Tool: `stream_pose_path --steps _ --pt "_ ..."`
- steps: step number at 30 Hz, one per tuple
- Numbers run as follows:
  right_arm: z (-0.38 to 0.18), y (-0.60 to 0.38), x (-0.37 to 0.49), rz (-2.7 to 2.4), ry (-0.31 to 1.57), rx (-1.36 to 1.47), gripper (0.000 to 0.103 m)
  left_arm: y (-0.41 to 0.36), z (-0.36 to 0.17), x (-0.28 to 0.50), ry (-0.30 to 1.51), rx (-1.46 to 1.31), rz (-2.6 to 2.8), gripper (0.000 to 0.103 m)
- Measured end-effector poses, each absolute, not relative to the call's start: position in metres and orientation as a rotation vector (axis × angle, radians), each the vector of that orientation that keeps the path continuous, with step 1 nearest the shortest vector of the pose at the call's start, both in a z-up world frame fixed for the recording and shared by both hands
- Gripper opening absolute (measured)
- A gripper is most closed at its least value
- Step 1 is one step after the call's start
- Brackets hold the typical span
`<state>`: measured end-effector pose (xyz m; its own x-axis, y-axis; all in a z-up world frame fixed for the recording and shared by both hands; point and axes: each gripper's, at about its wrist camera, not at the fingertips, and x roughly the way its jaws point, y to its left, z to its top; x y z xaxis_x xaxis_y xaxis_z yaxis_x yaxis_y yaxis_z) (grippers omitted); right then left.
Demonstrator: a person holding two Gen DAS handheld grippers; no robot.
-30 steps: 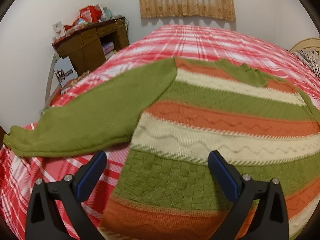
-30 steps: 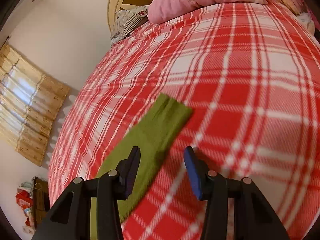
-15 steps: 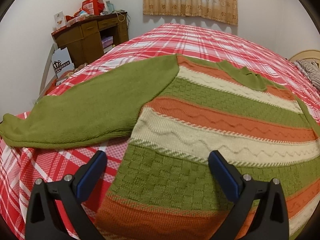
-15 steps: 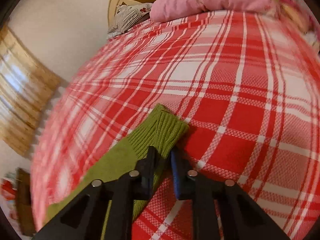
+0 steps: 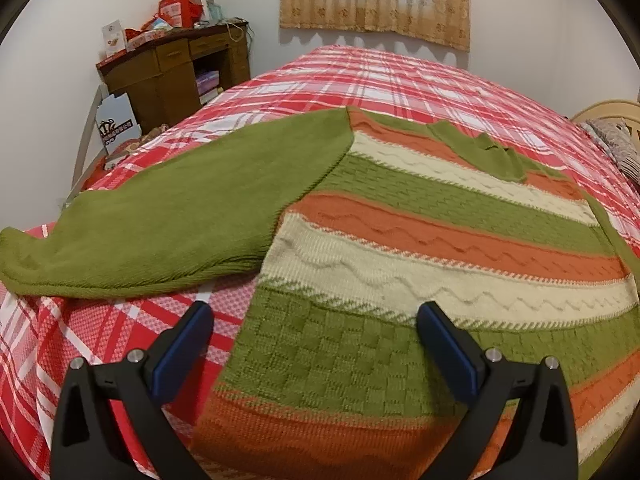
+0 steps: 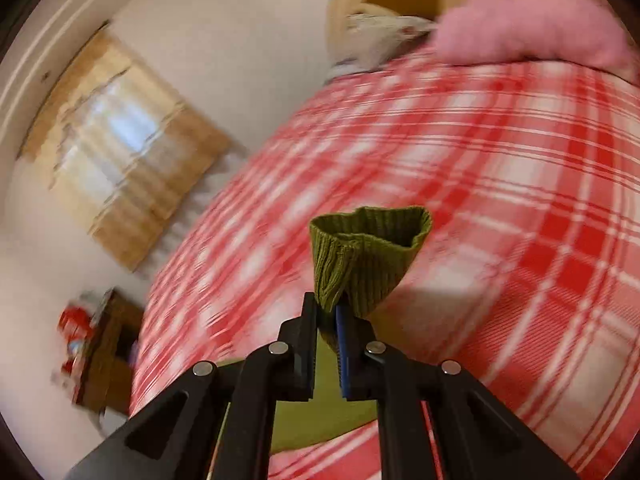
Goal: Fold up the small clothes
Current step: 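Carry the held sleeve across the sweater body and open the right tool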
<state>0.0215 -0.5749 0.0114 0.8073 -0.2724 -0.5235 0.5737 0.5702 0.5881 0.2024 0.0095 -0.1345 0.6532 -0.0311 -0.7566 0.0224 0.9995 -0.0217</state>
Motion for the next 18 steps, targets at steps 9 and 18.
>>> stream_pose_path --steps 9,18 --pt "0.047 -0.423 0.101 -0.188 0.485 0.666 0.008 0.061 -0.104 0.192 0.789 -0.019 0.048 0.103" --pt "0.012 -0.272 0.198 0.058 0.606 0.588 0.008 0.119 -0.115 0.189 0.719 -0.020 0.195 0.103"
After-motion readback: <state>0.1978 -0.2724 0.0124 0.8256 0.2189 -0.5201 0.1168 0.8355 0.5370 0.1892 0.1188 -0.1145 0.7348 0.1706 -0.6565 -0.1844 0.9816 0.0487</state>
